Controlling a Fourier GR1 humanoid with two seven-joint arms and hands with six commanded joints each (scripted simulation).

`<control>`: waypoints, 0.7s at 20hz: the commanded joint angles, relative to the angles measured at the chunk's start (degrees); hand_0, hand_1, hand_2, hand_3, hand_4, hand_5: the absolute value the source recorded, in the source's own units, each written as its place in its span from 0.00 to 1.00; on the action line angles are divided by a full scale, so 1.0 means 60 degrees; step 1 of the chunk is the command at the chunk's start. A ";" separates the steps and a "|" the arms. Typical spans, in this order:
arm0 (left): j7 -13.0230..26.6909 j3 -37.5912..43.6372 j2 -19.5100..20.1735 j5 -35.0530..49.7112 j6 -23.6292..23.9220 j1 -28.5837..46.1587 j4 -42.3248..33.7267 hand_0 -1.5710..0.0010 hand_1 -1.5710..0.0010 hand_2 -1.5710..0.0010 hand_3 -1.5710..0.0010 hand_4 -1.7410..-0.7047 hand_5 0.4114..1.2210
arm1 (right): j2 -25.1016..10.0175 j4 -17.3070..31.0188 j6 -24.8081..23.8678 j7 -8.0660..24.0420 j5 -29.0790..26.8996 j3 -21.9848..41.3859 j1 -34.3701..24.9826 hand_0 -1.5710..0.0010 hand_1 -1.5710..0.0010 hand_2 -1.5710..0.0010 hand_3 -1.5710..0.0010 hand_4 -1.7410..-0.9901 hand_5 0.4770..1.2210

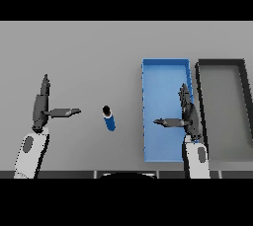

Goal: Pick up the blue pipe and place it into the blue bin.

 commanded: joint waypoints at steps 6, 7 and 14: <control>-0.0155 0.0048 0.0030 0.0031 -0.0045 -0.0011 0.0023 1.00 1.00 1.00 1.00 0.75 0.23 | 0.0083 0.0026 -0.0069 -0.0025 0.0078 0.0066 -0.0044 1.00 1.00 1.00 1.00 0.71 0.16; -0.0573 -0.0284 0.0716 -0.0020 -0.1186 0.0021 -0.0021 1.00 1.00 1.00 1.00 0.75 0.23 | -0.0598 -0.0230 0.0105 -0.0445 0.0860 0.0431 0.0053 1.00 1.00 1.00 1.00 0.71 0.16; -0.1564 -0.0656 0.1947 0.0036 -0.3369 0.0160 0.0110 1.00 1.00 1.00 1.00 0.75 0.22 | -0.1451 -0.0989 0.0415 -0.0507 0.2086 0.1170 0.0458 1.00 1.00 1.00 1.00 0.74 0.15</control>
